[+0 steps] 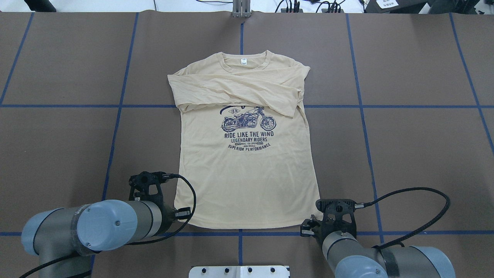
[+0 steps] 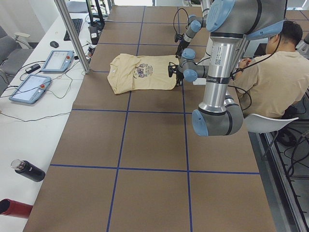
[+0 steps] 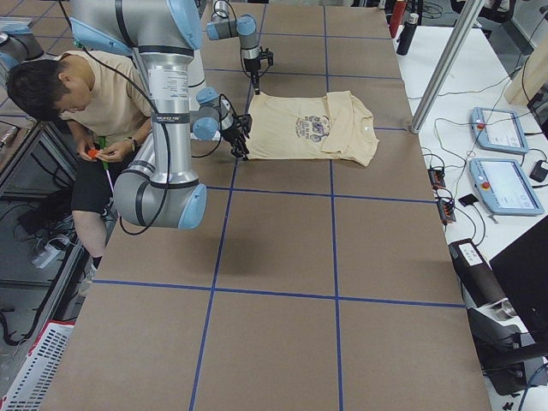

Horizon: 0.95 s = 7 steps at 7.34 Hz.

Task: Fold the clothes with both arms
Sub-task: 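Grasp the bottom hem corners with both grippers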

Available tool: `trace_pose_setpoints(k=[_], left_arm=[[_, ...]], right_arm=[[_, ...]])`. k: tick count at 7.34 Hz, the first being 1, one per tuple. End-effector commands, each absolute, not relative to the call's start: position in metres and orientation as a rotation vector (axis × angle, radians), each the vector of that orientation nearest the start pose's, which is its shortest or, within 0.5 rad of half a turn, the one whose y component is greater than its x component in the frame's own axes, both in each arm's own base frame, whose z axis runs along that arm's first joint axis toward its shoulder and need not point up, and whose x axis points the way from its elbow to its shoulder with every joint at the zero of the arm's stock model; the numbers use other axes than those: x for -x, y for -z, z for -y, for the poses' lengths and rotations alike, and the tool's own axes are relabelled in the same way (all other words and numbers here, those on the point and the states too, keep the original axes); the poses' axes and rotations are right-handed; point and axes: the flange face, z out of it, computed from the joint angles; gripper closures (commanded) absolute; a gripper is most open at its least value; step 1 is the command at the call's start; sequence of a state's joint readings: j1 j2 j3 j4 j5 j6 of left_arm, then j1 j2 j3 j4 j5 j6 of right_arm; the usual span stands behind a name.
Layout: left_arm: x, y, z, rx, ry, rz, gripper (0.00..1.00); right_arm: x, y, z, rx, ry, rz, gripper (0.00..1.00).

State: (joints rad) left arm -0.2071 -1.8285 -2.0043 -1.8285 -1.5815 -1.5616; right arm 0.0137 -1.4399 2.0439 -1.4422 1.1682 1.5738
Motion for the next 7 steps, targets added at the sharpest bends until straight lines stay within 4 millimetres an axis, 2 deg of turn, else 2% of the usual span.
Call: trace_pose_setpoints(k=[1,3,4,5,7], left_arm=[[-0.510,-0.300,0.242,-0.093,0.178,-0.946,1.00],[-0.511,-0.299,0.242,-0.093,0.178,-0.948,1.00],[-0.510,-0.298,0.242,-0.093,0.177,-0.951,1.00],[-0.500,-0.285,0.239,-0.093,0.164,-0.980,1.00],[-0.447,-0.251,0.230,-0.104,0.156,-1.064,1.00]], right_arm=[[0.514,-0.357,0.179,-0.392,-0.166,0.730,1.00],[0.512,-0.352,0.181,-0.394,-0.172,0.740,1.00],[0.503,-0.340,0.187,-0.396,-0.187,0.763,1.00],[0.484,-0.316,0.194,-0.390,-0.200,0.812,1.00],[0.445,-0.280,0.197,-0.324,-0.184,0.877,1.00]])
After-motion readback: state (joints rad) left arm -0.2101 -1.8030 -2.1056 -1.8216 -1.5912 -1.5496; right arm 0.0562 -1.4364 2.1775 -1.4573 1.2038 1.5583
